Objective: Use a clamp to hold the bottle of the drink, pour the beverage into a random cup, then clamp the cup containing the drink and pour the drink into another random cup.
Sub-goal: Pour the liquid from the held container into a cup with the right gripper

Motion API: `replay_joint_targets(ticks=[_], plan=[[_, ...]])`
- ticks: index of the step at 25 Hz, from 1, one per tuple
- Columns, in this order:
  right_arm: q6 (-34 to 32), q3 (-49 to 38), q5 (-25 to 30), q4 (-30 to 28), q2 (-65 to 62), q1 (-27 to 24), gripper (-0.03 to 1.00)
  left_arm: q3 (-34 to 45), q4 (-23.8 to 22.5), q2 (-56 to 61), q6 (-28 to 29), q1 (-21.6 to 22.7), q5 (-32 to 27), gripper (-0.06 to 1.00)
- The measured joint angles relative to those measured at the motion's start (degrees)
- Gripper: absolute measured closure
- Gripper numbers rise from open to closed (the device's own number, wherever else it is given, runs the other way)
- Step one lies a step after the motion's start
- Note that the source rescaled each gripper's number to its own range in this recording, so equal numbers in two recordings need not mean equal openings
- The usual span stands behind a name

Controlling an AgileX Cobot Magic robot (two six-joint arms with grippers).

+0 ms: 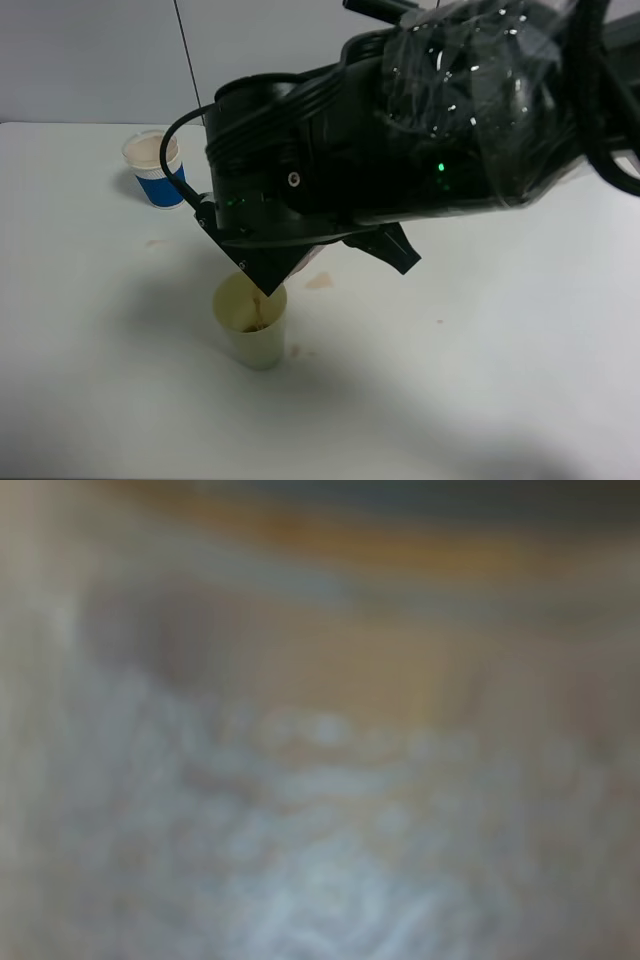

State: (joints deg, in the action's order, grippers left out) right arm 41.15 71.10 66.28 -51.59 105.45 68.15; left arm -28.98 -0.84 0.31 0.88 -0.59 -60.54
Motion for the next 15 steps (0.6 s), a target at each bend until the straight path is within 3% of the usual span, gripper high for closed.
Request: replay_joint_targets(ticks=[15], plan=[[0.05, 0.00, -0.66, -1.56, 0.00, 1.58, 0.97, 0.00, 0.00, 0.00, 0.00, 0.00, 0.00, -0.06]])
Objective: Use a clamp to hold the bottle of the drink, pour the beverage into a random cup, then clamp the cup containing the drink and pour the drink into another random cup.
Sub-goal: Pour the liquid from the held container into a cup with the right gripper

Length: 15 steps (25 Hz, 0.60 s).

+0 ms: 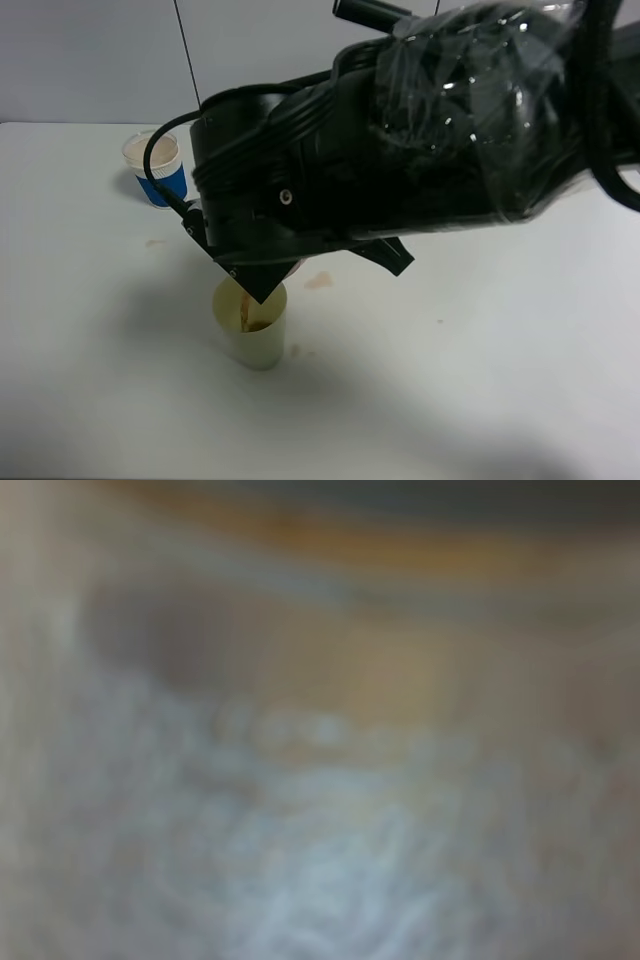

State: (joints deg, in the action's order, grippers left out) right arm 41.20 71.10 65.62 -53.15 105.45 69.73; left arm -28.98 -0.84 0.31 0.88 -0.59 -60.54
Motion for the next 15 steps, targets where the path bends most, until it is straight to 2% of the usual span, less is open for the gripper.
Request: replay_joint_targets(ticks=[15], plan=[[0.00, 0.00, 0.23, -2.39, 0.00, 0.03, 0.97, 0.00, 0.00, 0.00, 0.00, 0.00, 0.00, -0.06]])
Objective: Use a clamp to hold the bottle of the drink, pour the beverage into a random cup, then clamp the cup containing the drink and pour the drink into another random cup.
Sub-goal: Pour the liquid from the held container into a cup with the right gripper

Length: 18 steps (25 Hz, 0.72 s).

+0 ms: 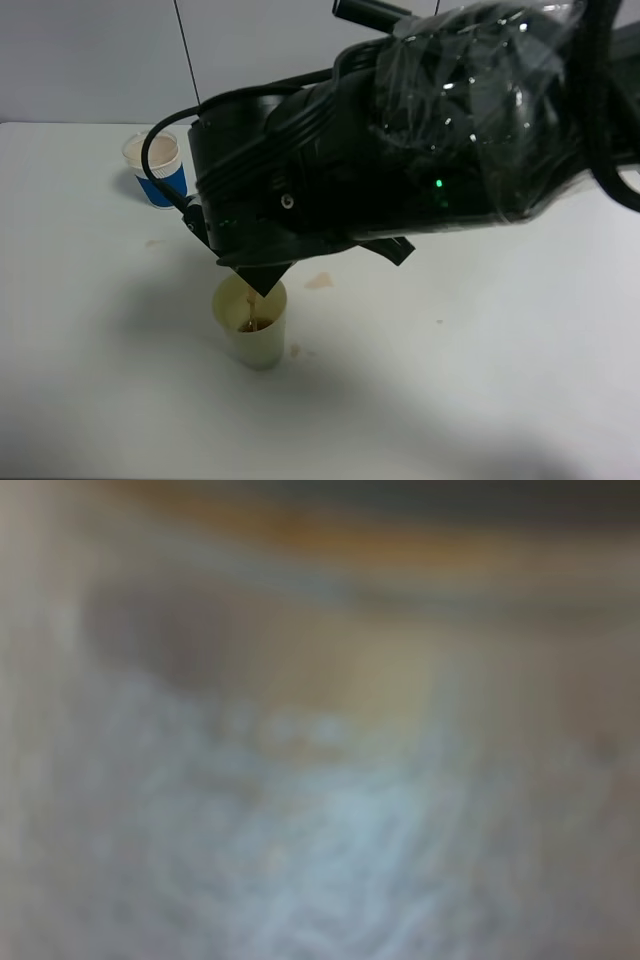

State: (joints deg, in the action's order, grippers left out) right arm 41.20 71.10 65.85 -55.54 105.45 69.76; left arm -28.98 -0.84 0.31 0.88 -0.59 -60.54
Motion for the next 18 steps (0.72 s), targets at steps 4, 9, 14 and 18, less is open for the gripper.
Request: replay_joint_targets(ticks=[4, 9, 14, 18], plan=[[0.00, 0.00, 0.16, -0.84, 0.00, 0.00, 0.97, 0.00, 0.00, 0.00, 0.00, 0.00, 0.00, -0.06], [0.00, 0.00, 0.22, -1.78, 0.00, 0.00, 0.97, 0.00, 0.00, 0.00, 0.00, 0.00, 0.00, -0.06], [0.36, 0.00, -0.02, -3.48, 0.00, 0.00, 0.97, 0.00, 0.00, 0.00, 0.00, 0.00, 0.00, -0.06], [0.93, 0.00, -0.43, -4.41, 0.00, 0.00, 0.97, 0.00, 0.00, 0.00, 0.00, 0.00, 0.00, -0.06]])
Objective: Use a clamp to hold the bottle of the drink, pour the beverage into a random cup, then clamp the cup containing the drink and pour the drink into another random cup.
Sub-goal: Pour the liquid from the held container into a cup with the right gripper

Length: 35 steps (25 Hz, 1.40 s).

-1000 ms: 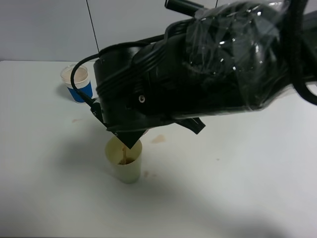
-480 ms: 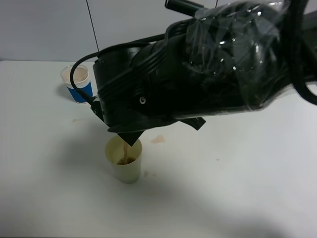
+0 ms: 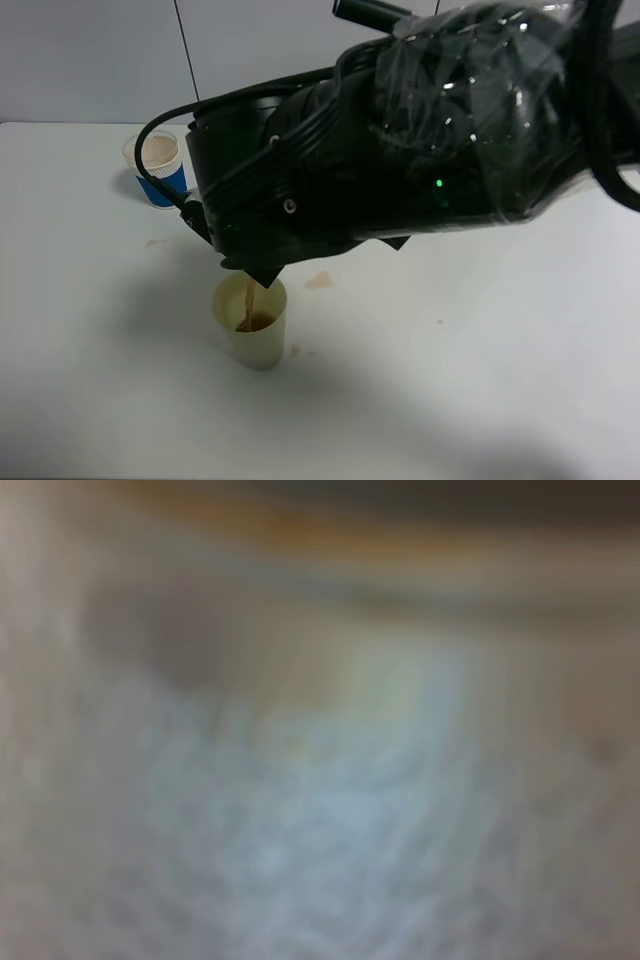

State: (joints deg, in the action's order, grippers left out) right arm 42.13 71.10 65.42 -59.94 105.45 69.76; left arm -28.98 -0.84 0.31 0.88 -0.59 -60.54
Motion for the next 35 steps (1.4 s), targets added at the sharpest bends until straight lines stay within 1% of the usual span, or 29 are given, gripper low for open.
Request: replay_joint_targets(ticks=[12, 23, 35], plan=[[0.04, 0.00, -0.23, -2.84, 0.00, 0.04, 0.97, 0.00, 0.00, 0.00, 0.00, 0.00, 0.00, -0.06], [0.04, 0.00, -1.51, -6.50, 0.00, 2.24, 0.97, 0.00, 0.00, 0.00, 0.00, 0.00, 0.00, -0.06], [0.04, 0.00, -1.58, -9.42, 0.00, 2.24, 0.97, 0.00, 0.00, 0.00, 0.00, 0.00, 0.00, -0.06]])
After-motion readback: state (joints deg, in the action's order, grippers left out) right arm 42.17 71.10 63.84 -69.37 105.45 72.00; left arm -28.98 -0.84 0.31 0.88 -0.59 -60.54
